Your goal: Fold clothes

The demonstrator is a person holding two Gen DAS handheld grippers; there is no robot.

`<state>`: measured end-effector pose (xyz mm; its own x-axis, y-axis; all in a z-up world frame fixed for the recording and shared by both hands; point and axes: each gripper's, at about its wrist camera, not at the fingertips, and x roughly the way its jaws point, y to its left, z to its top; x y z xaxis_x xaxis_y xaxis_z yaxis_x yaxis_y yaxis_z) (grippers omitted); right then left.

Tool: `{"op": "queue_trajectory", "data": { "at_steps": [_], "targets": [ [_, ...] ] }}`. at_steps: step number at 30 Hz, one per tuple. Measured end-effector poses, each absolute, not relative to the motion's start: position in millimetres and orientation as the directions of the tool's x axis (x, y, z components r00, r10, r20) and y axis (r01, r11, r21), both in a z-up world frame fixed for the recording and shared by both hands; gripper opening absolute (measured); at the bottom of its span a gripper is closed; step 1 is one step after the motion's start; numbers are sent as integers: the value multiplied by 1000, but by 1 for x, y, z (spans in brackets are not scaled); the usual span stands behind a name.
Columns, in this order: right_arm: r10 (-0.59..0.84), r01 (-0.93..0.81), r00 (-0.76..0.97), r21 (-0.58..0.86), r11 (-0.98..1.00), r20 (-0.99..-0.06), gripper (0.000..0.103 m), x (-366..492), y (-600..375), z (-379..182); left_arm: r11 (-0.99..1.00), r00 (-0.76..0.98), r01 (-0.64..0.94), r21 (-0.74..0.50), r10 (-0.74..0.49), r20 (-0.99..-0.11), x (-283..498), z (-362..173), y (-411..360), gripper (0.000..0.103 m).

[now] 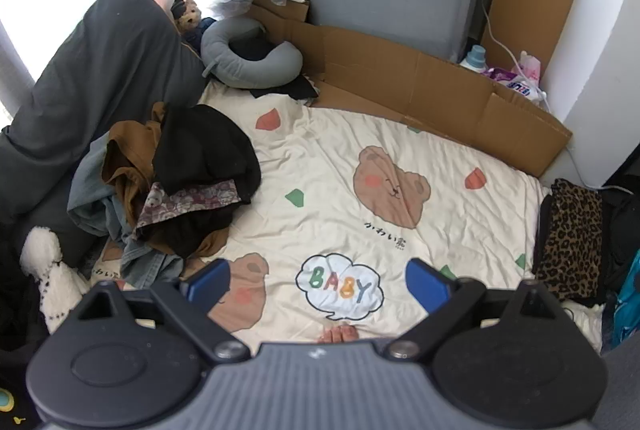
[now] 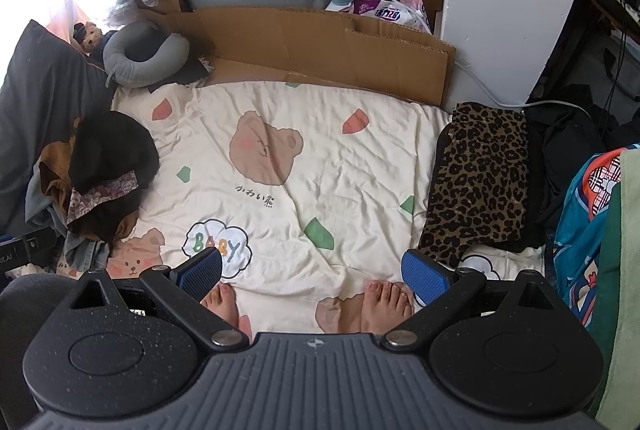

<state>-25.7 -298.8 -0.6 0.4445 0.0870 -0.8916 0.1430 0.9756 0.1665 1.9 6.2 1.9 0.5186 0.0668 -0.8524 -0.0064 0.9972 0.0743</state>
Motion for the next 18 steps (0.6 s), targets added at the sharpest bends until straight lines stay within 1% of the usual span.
{"op": "queue_trajectory", "data": {
  "at_steps": [9,18],
  "targets": [
    [78,149,455,162,976,-887,100,-28,-297,2,996,530,-10,90,82,-844,0,3,3,96],
    [87,154,459,175,972,-884,100,-30,-299,2,998,530,12,60,45,-847,0,5,8,96]
  ]
}}
